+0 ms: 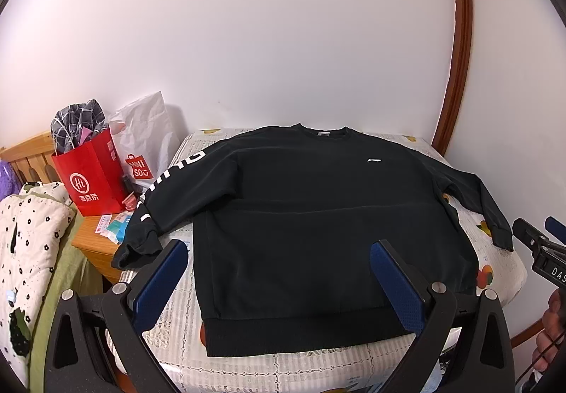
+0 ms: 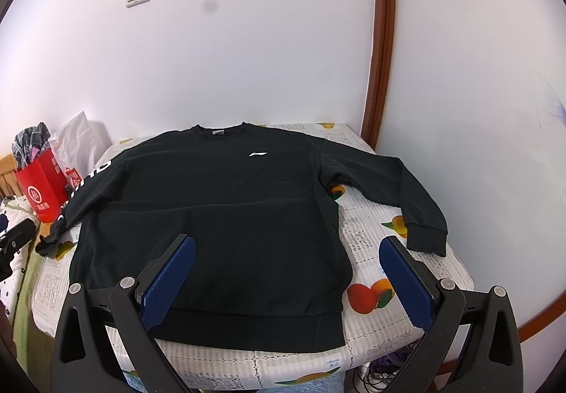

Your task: Fold small clothes

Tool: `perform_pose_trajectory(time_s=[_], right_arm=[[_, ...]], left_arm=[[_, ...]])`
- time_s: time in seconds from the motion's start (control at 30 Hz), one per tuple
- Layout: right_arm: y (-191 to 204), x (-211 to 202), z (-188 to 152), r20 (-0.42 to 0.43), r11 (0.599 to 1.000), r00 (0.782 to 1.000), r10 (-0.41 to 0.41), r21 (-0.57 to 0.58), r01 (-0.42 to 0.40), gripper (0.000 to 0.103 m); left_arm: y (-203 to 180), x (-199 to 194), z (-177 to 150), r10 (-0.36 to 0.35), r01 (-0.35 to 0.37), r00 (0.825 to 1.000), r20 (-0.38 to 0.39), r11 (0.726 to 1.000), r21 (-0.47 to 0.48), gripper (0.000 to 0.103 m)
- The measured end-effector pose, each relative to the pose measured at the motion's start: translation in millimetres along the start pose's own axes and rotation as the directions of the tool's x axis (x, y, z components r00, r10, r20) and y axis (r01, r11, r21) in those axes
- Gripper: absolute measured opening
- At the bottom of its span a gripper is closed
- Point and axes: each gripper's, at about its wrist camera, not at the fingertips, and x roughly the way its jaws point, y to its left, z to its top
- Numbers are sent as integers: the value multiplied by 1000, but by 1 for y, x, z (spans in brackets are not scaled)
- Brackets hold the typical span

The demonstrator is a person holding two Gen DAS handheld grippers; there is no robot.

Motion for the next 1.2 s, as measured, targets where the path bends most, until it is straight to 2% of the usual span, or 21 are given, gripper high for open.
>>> perform_pose_trajectory(time_s=[1.2], right_arm=[[-3, 2, -2, -4, 1000, 1000, -1, 9, 1, 102]], left_arm=[[3, -7, -2, -8, 8, 1000, 7, 1000, 1, 103]])
